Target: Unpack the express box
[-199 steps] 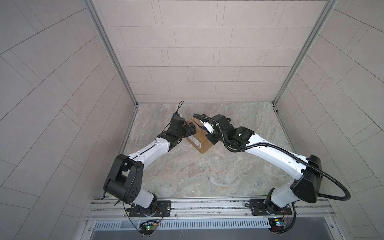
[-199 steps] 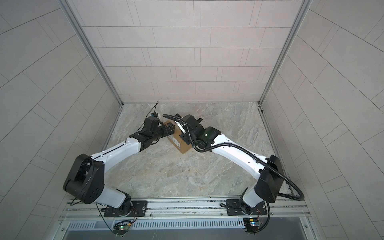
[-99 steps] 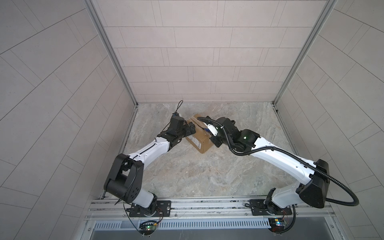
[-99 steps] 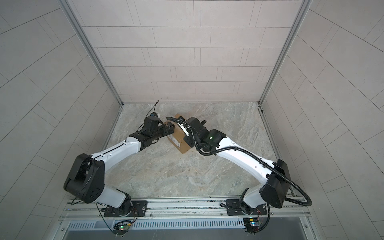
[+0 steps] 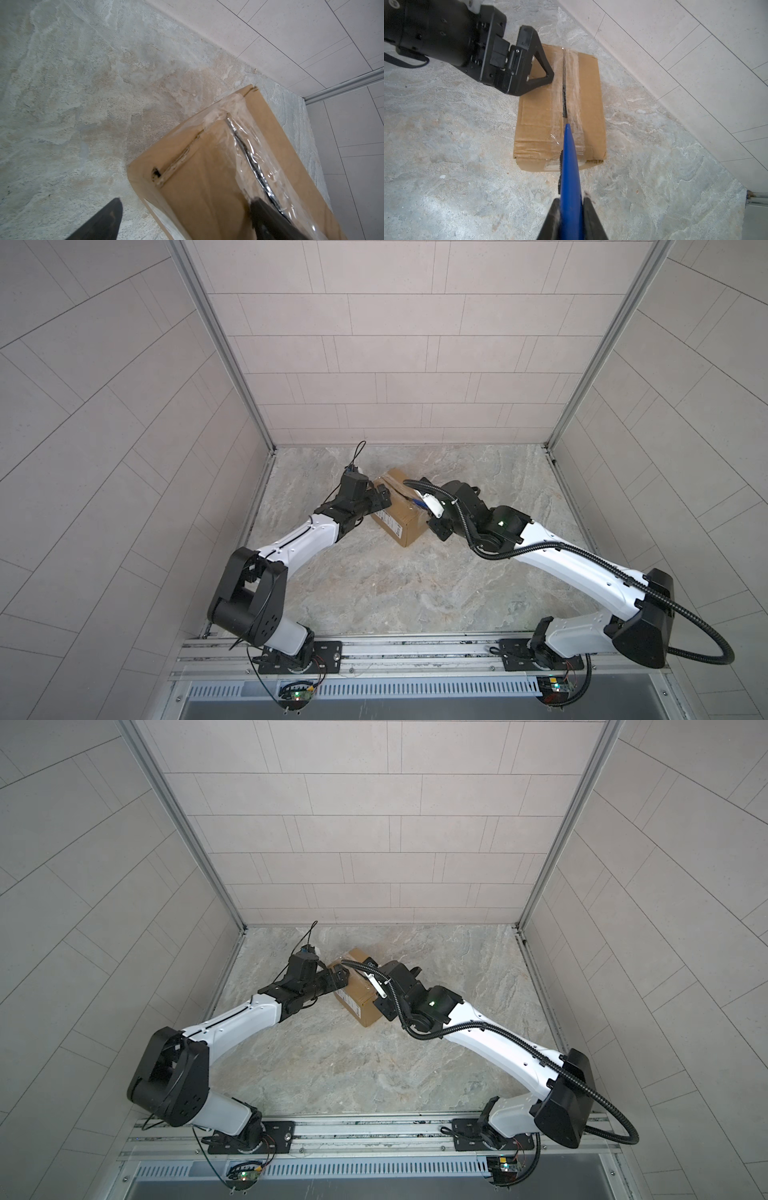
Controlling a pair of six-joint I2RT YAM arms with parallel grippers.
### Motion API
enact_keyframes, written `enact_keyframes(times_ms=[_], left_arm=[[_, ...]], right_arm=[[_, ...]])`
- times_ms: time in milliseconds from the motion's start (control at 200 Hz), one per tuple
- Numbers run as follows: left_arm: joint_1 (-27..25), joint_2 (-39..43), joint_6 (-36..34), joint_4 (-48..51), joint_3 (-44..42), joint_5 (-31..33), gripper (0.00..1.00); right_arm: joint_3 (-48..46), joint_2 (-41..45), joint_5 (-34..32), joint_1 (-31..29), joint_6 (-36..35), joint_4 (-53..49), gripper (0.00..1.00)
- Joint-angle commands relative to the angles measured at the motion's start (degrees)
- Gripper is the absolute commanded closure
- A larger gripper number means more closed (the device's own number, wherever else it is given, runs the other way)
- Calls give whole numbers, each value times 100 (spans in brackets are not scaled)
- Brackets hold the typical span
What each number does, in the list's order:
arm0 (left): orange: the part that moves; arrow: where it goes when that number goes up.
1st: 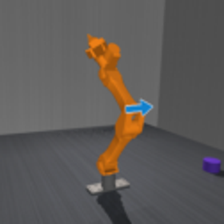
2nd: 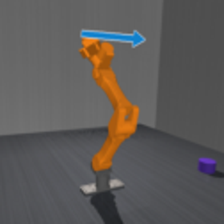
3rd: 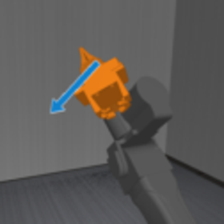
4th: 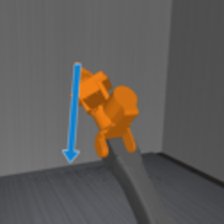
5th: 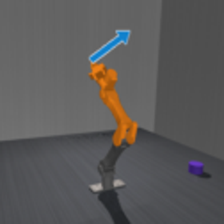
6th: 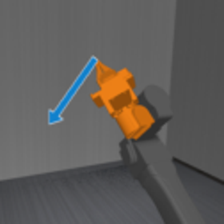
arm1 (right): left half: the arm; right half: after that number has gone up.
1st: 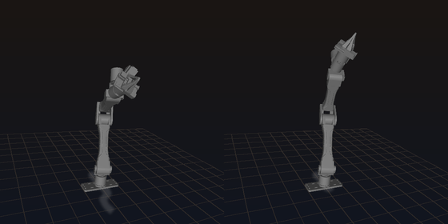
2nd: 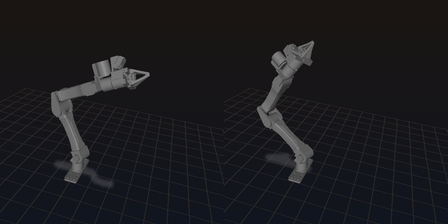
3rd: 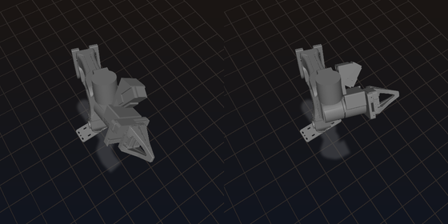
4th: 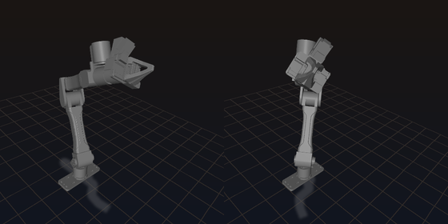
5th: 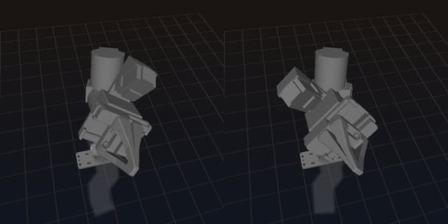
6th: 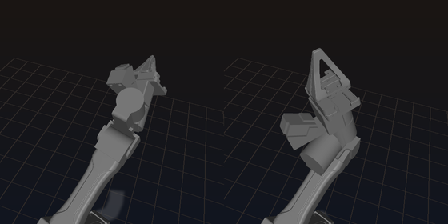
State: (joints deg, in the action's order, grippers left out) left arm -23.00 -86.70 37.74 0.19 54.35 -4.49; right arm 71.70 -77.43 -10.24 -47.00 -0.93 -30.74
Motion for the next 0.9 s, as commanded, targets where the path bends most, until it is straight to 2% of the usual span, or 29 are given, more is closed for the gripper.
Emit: enact_keyframes(times_ms=[0, 395, 896], left_arm=[[87, -102, -46, 642, -91, 300, 2], [90, -49, -42, 649, -100, 273, 2], [91, -71, -13, 590, -95, 212, 2]], right_arm=[[-51, 215, -404, 33, 76, -462, 100], [126, -246, -198, 33, 49, -169, 100], [125, 259, -334, 95, -136, -1018, 100]])
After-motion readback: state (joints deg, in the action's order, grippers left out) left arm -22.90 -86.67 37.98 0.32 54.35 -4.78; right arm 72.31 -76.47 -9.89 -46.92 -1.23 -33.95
